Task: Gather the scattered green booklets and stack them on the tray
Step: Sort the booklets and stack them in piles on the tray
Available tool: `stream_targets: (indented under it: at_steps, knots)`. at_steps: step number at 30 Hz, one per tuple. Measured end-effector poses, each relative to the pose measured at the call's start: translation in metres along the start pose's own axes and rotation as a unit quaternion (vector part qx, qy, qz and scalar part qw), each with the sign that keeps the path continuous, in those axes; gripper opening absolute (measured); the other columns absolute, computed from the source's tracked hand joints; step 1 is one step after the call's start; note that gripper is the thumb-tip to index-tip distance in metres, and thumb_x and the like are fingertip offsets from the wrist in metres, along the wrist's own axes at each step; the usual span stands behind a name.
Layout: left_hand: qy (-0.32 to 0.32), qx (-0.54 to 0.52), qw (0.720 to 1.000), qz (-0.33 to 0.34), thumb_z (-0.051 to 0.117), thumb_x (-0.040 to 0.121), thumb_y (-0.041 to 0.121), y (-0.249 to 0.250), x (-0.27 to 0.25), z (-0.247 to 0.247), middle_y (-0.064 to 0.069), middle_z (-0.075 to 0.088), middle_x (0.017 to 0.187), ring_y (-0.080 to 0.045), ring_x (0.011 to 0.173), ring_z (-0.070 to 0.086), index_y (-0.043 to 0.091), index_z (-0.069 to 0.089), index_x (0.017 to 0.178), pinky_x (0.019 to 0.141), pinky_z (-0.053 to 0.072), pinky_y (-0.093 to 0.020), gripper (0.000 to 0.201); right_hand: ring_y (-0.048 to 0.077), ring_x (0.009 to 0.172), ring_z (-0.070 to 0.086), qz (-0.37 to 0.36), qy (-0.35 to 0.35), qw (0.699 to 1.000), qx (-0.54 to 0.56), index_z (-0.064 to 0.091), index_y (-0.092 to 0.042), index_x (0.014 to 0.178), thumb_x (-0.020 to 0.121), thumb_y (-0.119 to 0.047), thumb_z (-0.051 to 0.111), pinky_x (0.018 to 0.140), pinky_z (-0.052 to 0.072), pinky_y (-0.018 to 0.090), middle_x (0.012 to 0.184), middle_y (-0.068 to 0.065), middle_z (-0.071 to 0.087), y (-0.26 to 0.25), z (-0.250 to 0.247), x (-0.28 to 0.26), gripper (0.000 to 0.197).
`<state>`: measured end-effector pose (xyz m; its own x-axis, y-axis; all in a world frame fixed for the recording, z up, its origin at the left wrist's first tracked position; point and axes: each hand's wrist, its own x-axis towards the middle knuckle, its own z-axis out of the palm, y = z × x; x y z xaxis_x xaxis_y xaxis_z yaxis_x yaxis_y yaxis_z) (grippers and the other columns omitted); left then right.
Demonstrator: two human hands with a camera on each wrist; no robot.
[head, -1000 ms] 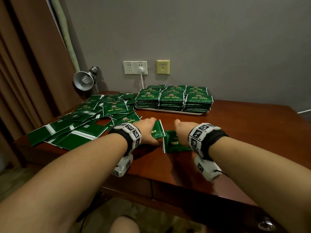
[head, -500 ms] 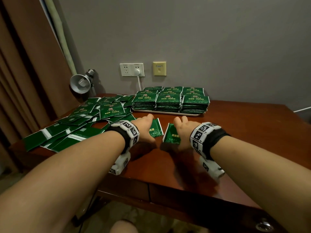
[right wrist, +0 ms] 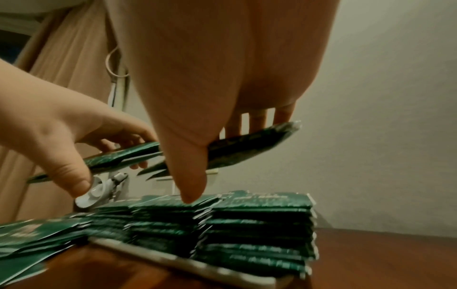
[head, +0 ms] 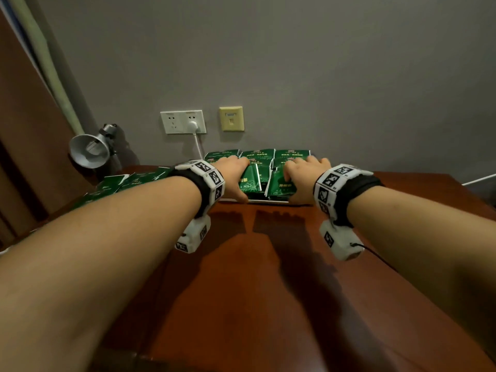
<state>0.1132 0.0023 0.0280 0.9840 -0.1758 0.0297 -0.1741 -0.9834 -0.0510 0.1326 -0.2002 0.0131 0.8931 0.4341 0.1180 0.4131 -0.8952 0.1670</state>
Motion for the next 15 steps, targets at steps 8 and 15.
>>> stream_targets:
  at_steps: [8,15]
  knots:
    - [0.001,0.011,1.000,0.005,0.084,0.066,0.047,-0.018,0.118,-0.022,-0.012,0.055,0.124,-0.031,0.111,0.055,0.011,0.042,0.134,0.096,0.048,-0.045,0.087,0.029,0.106,0.048,0.040,-0.034,0.999,0.001,0.050,-0.025,0.114,0.078,-0.048,0.074,0.083,0.038,0.037,0.118,0.002,0.056,0.058,-0.017,0.103,0.050]
    - [-0.036,0.029,0.999,0.004,0.085,0.068,0.043,-0.036,0.211,-0.021,-0.009,0.055,0.132,-0.029,0.114,0.056,0.012,0.041,0.137,0.098,0.047,-0.044,0.088,0.025,0.094,0.053,0.028,-0.089,0.996,0.004,0.056,-0.018,0.118,0.079,-0.043,0.076,0.094,0.037,0.033,0.117,0.003,0.062,0.082,-0.003,0.191,0.051]
